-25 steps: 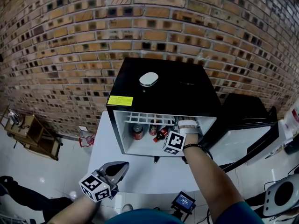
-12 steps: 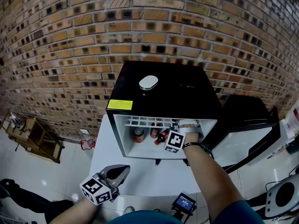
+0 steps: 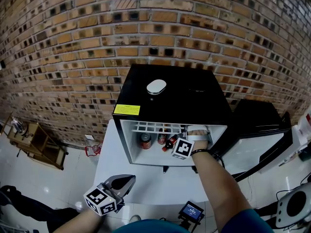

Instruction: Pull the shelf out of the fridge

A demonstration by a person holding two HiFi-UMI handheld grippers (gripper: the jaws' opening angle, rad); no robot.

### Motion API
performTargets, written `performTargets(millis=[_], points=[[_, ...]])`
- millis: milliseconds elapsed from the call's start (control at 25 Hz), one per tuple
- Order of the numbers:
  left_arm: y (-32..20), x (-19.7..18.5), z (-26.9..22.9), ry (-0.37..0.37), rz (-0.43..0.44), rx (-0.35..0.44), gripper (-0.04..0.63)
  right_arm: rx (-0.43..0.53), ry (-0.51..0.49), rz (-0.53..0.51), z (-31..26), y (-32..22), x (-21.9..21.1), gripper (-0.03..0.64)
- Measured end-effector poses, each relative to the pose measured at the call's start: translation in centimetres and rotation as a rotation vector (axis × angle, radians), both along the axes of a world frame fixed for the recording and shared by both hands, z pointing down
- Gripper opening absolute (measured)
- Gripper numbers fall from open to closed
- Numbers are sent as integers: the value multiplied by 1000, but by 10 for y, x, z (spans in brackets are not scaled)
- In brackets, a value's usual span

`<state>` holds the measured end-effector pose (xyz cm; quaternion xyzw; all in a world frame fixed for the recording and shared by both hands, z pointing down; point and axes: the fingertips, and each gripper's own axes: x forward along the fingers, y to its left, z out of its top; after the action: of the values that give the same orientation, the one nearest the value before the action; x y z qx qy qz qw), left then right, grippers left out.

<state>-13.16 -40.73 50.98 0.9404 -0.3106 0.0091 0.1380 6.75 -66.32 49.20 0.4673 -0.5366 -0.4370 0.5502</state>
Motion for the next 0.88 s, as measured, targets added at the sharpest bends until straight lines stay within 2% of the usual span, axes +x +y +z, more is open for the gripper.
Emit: performTargets(millis=[80, 360, 560, 760, 880], points=[[1, -1, 0, 3, -5, -2, 0, -1, -8, 2, -1, 1, -1, 118], [7, -4, 0, 8, -13, -2, 0, 12, 60, 25, 4, -2, 8, 118], [9, -8, -1, 9, -21, -1, 0, -3, -13, 15, -1, 2, 1, 117], [11, -13, 0, 14, -30, -4, 0, 11, 36, 19, 2, 5, 5, 117], [10, -13, 1, 18, -23, -3, 0, 17, 7, 11, -1, 20, -2, 117]])
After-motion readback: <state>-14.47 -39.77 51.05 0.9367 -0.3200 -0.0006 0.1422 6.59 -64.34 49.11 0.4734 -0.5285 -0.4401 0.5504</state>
